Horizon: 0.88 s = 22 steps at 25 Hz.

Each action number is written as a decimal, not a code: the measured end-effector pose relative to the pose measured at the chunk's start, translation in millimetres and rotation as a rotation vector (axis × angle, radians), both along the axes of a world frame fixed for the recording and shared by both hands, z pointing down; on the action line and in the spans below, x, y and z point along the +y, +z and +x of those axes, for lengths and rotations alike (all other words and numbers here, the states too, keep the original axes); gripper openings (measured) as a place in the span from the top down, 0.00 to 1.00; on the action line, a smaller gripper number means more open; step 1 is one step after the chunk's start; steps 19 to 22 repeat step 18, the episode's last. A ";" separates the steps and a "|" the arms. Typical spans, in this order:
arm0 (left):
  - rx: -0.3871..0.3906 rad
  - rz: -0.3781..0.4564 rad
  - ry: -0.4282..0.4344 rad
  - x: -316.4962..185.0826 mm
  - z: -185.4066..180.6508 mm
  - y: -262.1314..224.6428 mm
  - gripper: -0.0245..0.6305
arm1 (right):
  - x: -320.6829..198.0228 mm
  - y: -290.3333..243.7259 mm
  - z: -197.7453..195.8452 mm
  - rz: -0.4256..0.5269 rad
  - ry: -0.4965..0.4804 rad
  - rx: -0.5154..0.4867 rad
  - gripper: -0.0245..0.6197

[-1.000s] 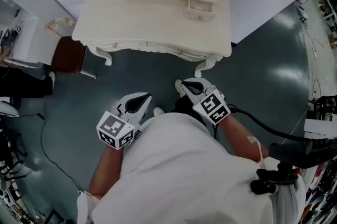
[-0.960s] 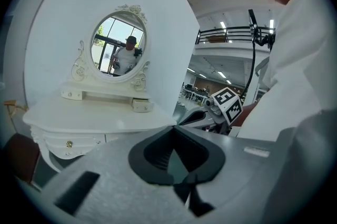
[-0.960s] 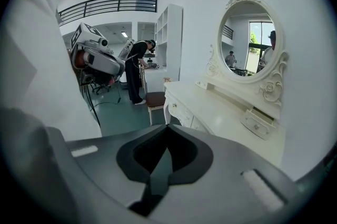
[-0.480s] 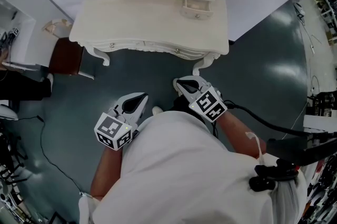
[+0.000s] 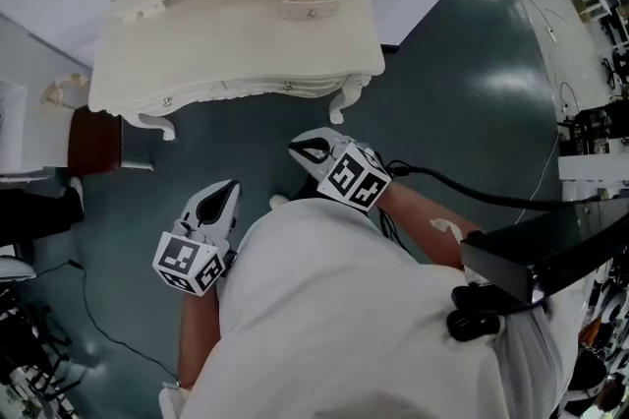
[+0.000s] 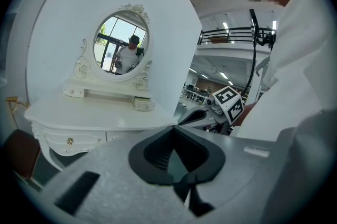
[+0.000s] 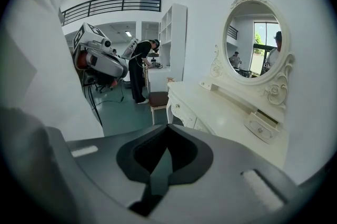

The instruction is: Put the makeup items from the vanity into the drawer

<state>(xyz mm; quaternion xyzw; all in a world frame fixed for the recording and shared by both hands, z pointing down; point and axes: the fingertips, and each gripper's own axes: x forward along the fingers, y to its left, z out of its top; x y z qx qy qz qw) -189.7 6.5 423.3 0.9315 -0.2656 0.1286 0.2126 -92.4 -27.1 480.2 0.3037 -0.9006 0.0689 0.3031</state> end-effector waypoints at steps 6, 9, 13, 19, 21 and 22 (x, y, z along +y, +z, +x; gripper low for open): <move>-0.001 -0.007 0.004 -2.3 7.3 0.9 0.96 | -0.5 3.3 7.6 -0.008 0.003 0.003 0.96; -0.004 -0.014 0.008 -6.7 11.4 1.3 0.96 | -4.5 4.7 11.1 -0.016 0.005 0.001 0.96; -0.009 -0.026 0.015 -13.8 21.4 3.2 0.96 | -9.7 6.4 19.7 -0.023 0.004 0.003 0.96; -0.003 -0.034 0.048 -26.9 43.7 3.4 0.96 | -17.9 8.1 40.5 -0.031 0.026 0.009 0.96; -0.003 -0.034 0.048 -26.9 43.7 3.4 0.96 | -17.9 8.1 40.5 -0.031 0.026 0.009 0.96; -0.003 -0.034 0.048 -26.9 43.7 3.4 0.96 | -17.9 8.1 40.5 -0.031 0.026 0.009 0.96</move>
